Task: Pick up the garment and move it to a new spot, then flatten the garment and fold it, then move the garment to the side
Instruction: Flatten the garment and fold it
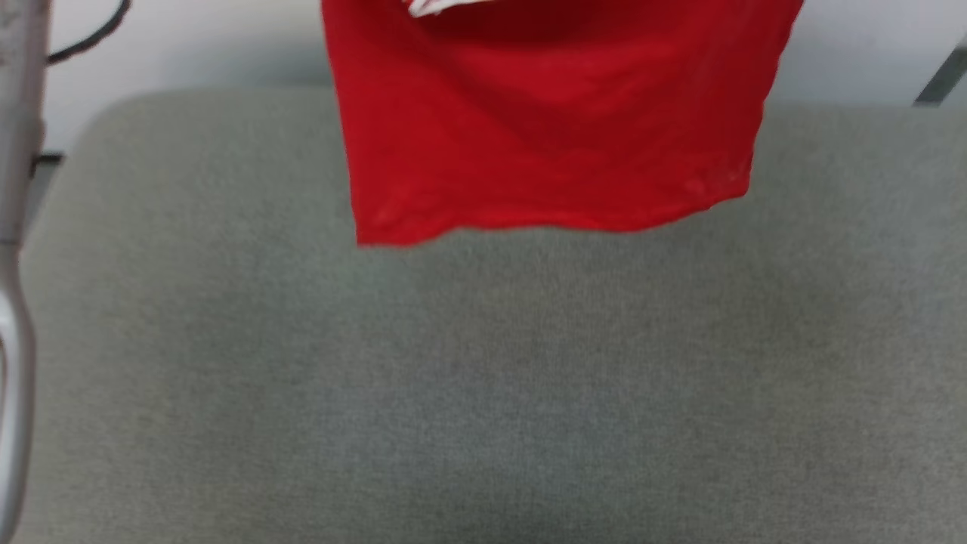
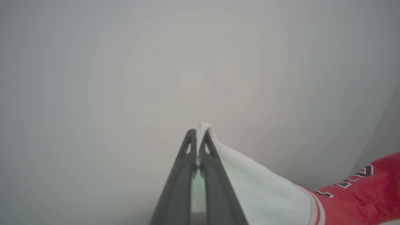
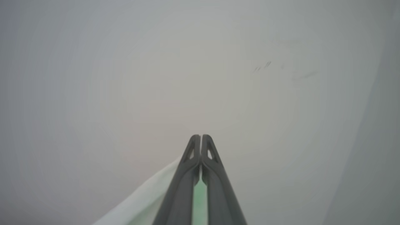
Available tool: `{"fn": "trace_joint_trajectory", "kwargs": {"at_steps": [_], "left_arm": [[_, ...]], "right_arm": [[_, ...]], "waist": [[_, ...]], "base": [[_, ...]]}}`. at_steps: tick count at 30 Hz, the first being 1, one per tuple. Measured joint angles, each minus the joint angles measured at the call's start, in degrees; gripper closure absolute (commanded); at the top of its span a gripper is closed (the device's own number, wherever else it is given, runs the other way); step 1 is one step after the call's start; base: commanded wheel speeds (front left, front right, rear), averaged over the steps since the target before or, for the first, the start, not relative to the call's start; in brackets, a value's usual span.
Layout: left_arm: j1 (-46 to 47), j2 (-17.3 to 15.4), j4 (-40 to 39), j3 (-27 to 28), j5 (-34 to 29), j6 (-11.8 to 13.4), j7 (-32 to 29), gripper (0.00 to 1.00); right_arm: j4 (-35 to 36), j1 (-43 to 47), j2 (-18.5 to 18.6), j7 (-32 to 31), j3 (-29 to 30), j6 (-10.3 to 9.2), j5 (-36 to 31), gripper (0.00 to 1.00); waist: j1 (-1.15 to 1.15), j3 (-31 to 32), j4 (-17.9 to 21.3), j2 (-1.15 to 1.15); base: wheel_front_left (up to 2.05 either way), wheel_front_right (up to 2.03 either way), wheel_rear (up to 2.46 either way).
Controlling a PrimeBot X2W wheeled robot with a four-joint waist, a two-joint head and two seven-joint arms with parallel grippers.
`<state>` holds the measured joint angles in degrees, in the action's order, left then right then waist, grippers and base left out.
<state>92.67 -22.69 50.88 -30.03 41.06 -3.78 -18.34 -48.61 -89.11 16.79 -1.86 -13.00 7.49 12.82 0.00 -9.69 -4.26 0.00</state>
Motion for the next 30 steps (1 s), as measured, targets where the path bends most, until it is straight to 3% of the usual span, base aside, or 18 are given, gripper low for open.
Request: {"fn": "trace_joint_trajectory", "kwargs": {"at_steps": [4,6,10,13,22,30], "left_arm": [[3.39,2.82,2.64,0.71,-1.34,0.77,9.87,1.00],[7.16,4.09,3.20,2.35,-0.49,0.47,14.03,1.00],[13.07,5.24,2.13,3.60,0.23,-2.02,22.68,1.00],[15.41,5.25,1.70,4.48,1.78,-3.07,26.58,1.00],[7.01,4.50,0.93,-0.48,8.01,-3.55,29.55,1.00],[-0.48,2.50,2.15,-6.54,13.43,-3.54,23.32,1.00]], "right_arm": [[-4.34,-2.72,-1.01,13.63,2.61,0.02,-10.36,1.00],[-3.99,-5.44,-0.47,16.01,4.67,0.03,-15.70,1.00],[6.39,-8.47,0.71,16.84,9.98,0.03,-24.59,1.00],[13.46,-8.58,0.78,16.99,10.81,0.02,-28.73,1.00],[15.55,1.11,1.85,16.96,8.24,0.03,-27.28,1.00],[12.62,9.92,4.64,16.93,4.46,0.03,-18.53,1.00]], "waist": [[0.00,-4.89,0.38,0.00],[0.00,-7.29,0.46,0.00],[0.00,-12.43,0.24,0.00],[0.00,-16.42,-0.24,0.00],[0.00,-26.46,-2.50,0.00],[-0.01,-26.70,-5.20,0.00]], "base": [[0.00,0.00,0.00],[0.00,0.00,0.00],[0.00,0.00,0.00],[0.00,0.00,0.00],[0.00,0.00,0.00],[0.00,0.00,0.00]]}}
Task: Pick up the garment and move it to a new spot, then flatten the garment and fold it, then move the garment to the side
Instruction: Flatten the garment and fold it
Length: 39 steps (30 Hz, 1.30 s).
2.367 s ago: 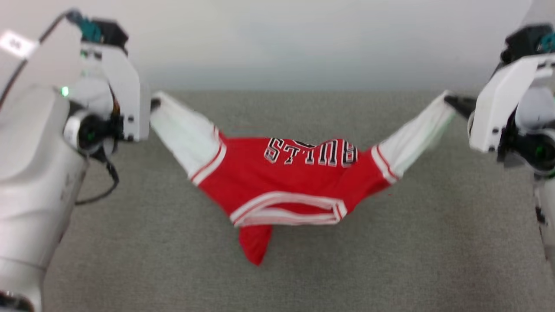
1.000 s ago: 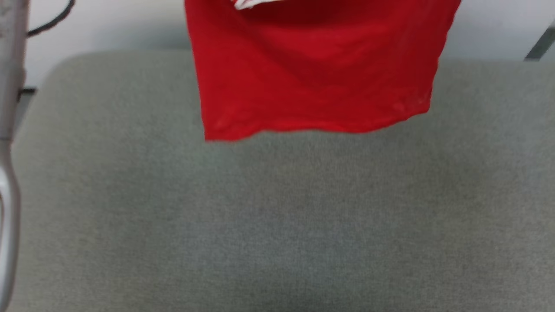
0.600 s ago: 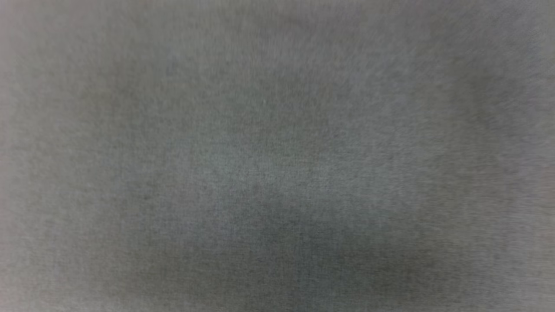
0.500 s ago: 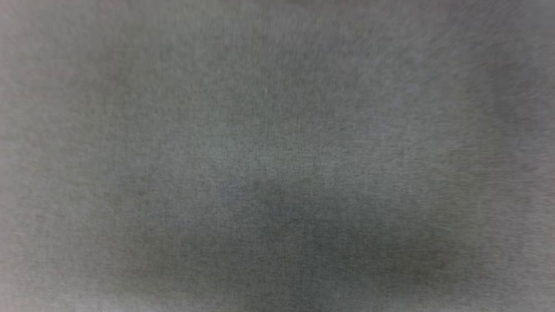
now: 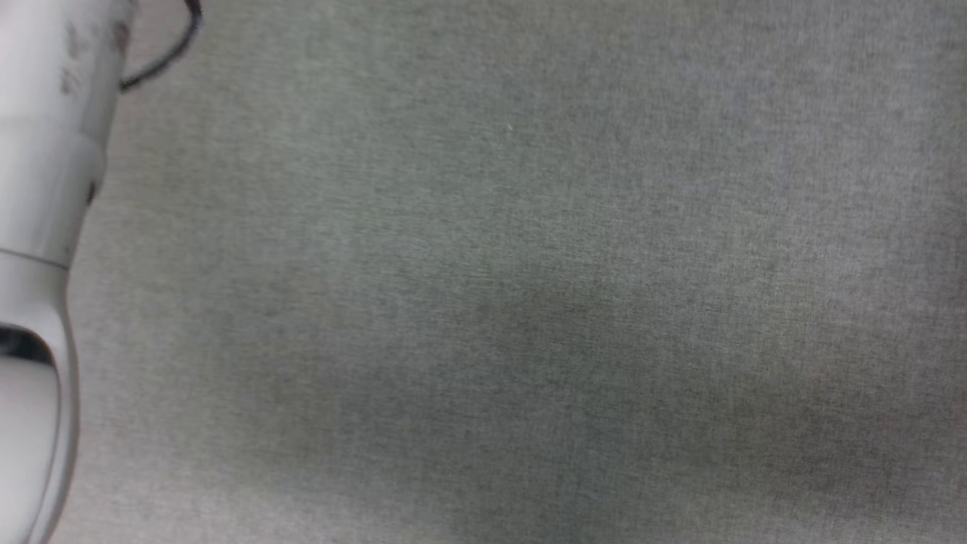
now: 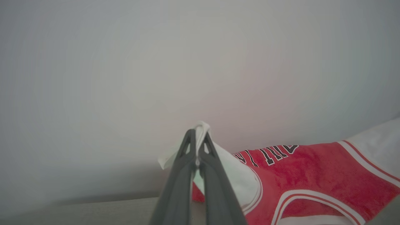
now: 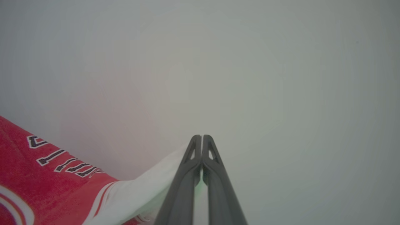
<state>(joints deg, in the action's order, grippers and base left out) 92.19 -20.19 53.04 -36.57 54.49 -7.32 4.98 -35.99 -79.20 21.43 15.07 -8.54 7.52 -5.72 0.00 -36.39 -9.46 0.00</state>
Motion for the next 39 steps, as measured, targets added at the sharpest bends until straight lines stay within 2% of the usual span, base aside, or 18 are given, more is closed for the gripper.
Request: {"fn": "trace_joint_trajectory", "kwargs": {"at_steps": [4,8,11,17,25,29,39], "left_arm": [[-2.85,-0.78,0.88,-2.96,1.42,-0.01,-4.02,1.00],[-7.36,-1.72,0.62,-7.17,1.80,-0.01,-7.68,1.00],[-12.06,-3.01,-0.76,-10.20,2.01,-0.02,-9.95,1.00],[-22.60,-6.62,-2.69,-14.32,2.30,-0.07,-10.55,1.00],[-37.70,-12.05,-9.14,-16.22,4.07,0.75,-10.27,1.00],[-45.86,-16.22,-16.61,-16.85,5.37,3.41,-10.66,1.00],[-65.00,-30.62,-42.99,-16.52,10.20,15.88,-12.61,1.00]], "right_arm": [[-4.60,3.05,1.13,-1.35,-2.14,0.00,6.57,1.00],[-7.25,7.44,1.85,-8.57,-5.19,0.00,17.96,1.00],[-6.98,12.64,4.97,-13.39,-8.39,0.00,23.32,1.00],[-1.82,25.94,9.00,-20.39,-12.74,0.00,34.03,1.00],[7.30,45.26,14.28,-30.85,-13.01,0.00,45.01,1.00],[12.99,54.22,16.72,-34.37,-10.82,0.00,47.58,1.00],[27.14,74.64,17.40,-44.07,-1.63,0.00,48.82,1.00]], "waist": [[0.00,2.89,-0.85,0.00],[0.00,7.09,-1.44,0.00],[0.00,10.83,-1.46,0.00],[0.00,18.73,-1.32,0.00],[0.01,28.72,-0.86,0.00],[0.00,32.94,-0.51,0.00],[0.00,38.43,1.04,0.00]], "base": [[0.00,0.00,0.00],[0.00,0.00,0.00],[0.00,0.00,0.00],[0.00,0.00,0.00],[0.00,0.00,0.00],[0.00,0.00,0.00],[0.00,0.00,0.00]]}}
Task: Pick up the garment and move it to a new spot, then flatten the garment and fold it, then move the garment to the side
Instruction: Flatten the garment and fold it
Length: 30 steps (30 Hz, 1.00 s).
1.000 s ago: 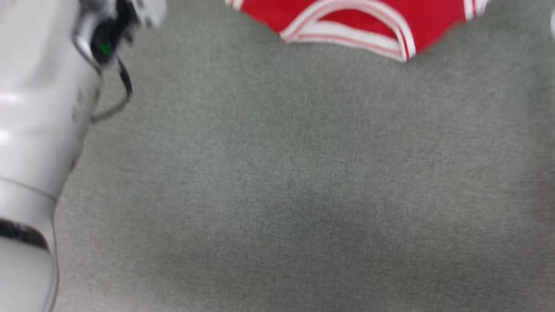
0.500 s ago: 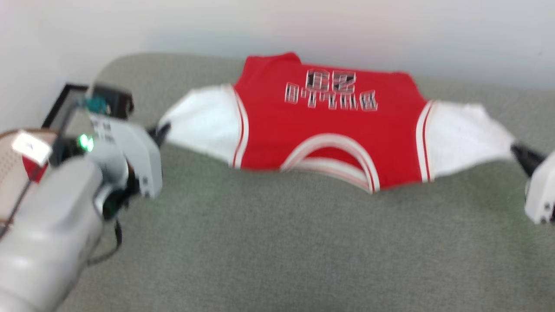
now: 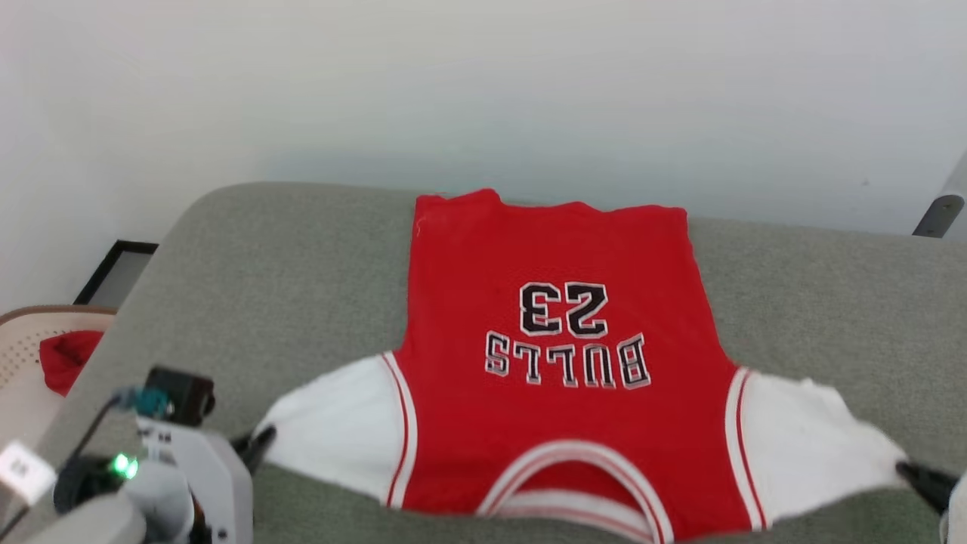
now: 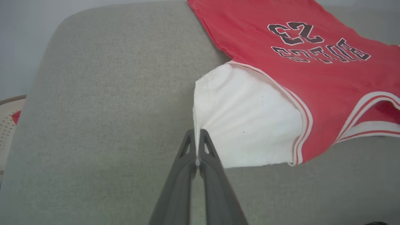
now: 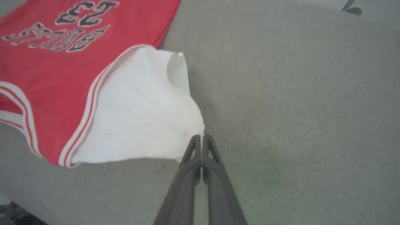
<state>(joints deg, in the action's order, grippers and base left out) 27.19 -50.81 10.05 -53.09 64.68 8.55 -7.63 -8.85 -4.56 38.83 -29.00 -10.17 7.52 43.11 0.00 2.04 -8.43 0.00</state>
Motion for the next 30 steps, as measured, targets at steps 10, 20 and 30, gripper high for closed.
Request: {"fn": "trace_joint_trajectory", "kwargs": {"at_steps": [10,20,30], "left_arm": [[-9.42,-6.34,-13.28,0.96,3.36,7.78,1.89,1.00],[-11.07,-5.54,-13.68,1.14,3.38,9.12,4.21,1.00],[-9.48,-2.77,-11.18,0.48,2.07,8.60,4.64,1.00]], "right_arm": [[14.07,14.18,-6.13,-11.79,9.84,0.00,-2.58,1.00],[18.96,16.57,-11.15,-16.15,13.40,-0.01,-7.55,1.00],[14.39,11.85,-13.05,-16.88,11.03,-0.01,-11.22,0.00]], "waist": [[0.00,-1.66,-0.33,0.00],[0.00,-3.24,-0.46,0.00],[0.00,-3.97,-0.20,0.00]], "base": [[0.00,0.00,0.00],[0.00,0.00,0.00],[0.00,0.00,0.00]]}}
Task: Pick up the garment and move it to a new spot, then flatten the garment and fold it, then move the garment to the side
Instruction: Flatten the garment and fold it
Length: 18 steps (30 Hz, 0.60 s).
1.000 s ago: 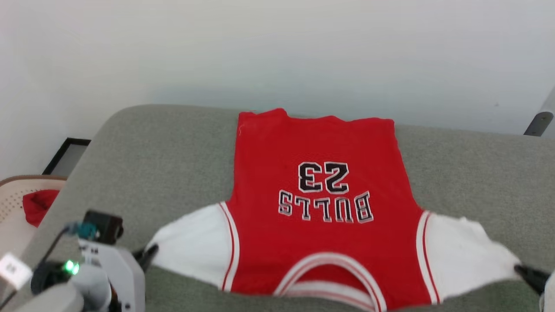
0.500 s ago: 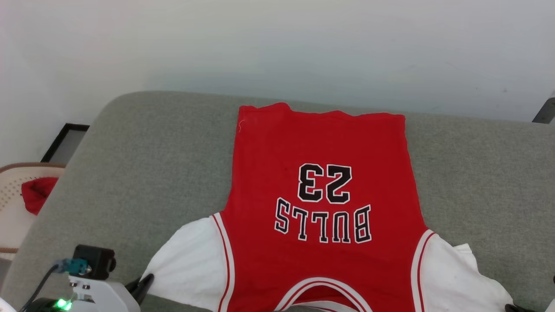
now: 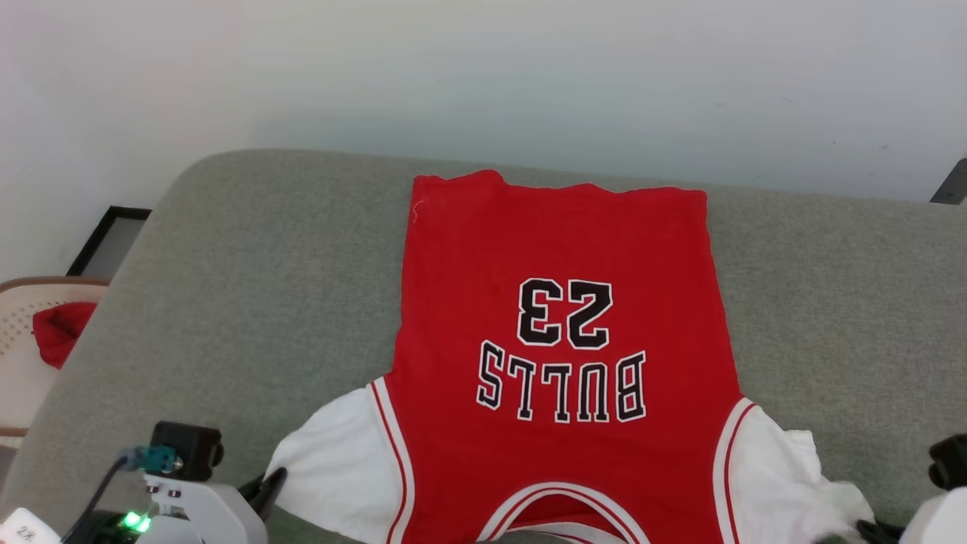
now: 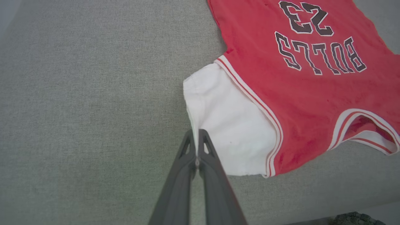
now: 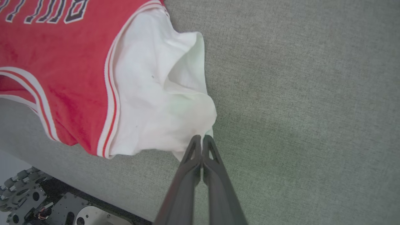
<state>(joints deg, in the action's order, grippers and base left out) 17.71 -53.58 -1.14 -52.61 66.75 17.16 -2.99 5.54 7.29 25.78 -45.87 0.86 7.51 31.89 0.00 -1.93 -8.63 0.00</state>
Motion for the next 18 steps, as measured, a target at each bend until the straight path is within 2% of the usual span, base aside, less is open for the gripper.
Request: {"fn": "trace_joint_trajectory", "kwargs": {"at_steps": [7,13,18], "left_arm": [[0.80,0.91,0.58,-0.32,-0.55,-0.03,-0.09,1.00],[1.47,1.38,0.45,-0.33,-1.02,-0.02,-0.26,1.00],[2.79,2.44,0.37,-0.47,-1.87,-0.09,-0.12,1.00]], "right_arm": [[0.10,-2.85,-0.21,-2.78,-0.03,0.00,-0.07,0.00],[5.45,-5.92,0.57,-5.97,1.82,0.00,0.00,0.00],[7.98,-12.72,0.16,-4.34,3.03,0.00,-1.26,0.00]], "waist": [[0.00,-0.40,0.43,0.00],[0.00,-1.16,0.44,0.00],[0.00,-2.12,0.04,0.00]], "base": [[0.00,0.00,0.00],[0.00,0.00,0.00],[0.00,0.00,0.00]]}}
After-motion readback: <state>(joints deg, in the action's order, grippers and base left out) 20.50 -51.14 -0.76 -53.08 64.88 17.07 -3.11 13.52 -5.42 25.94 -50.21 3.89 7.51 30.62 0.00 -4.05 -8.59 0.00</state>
